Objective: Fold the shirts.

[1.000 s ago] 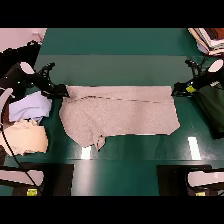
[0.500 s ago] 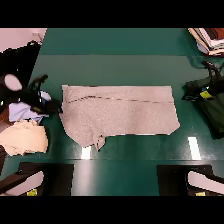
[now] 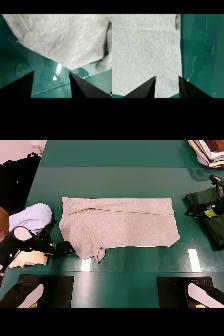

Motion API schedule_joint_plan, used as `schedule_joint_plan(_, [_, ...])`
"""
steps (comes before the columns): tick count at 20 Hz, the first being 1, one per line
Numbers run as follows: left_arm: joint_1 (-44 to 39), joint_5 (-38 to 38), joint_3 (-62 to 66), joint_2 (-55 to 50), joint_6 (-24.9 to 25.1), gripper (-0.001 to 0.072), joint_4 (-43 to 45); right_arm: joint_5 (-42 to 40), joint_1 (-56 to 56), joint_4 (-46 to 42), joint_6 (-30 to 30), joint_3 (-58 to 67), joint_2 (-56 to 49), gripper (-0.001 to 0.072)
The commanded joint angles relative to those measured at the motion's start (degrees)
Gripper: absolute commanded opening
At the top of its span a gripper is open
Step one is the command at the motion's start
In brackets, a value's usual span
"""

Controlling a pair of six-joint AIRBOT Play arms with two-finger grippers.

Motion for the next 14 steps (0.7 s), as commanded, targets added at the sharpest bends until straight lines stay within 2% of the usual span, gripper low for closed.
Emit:
schedule_joint_plan(1, [-5.79,8.98,-4.13,0.74,-2.78,0.0499,-3.19,0.48,0.04,2.23,0.04,1.01,0.5,0.0334])
schedule_joint_plan(4, [-8.09,14.78,-4.44,0.28,-5.53,0.0499,-3.43,1.49,0.87,2.64,0.04,0.98,0.52,0.0334])
schedule_joint_plan(7, [-8.09,18.4,-4.39,0.28,-6.1,0.0496,-5.73,1.92,0.98,3.85,0.04,0.98,0.52,0.0334])
schedule_joint_plan(8, [-8.09,18.56,-4.39,0.31,-6.14,0.0289,-6.32,2.38,0.98,3.8,0.04,0.96,0.5,0.0334])
schedule_joint_plan(9, [-8.09,18.56,-4.39,0.33,-5.9,0.0016,-7.08,3.17,0.92,3.48,0.02,0.96,0.5,0.0334])
schedule_joint_plan(12, [-8.09,15.87,-2.23,0.48,-5.38,0.0022,-7.28,6.29,-1.11,3.1,0.04,-1.46,1.44,0.0334])
schedule_joint_plan(14, [-8.09,13.05,0.76,0.48,-3.06,0.0022,-7.3,6.4,-3.8,3.1,0.07,-7.43,4.0,0.0334])
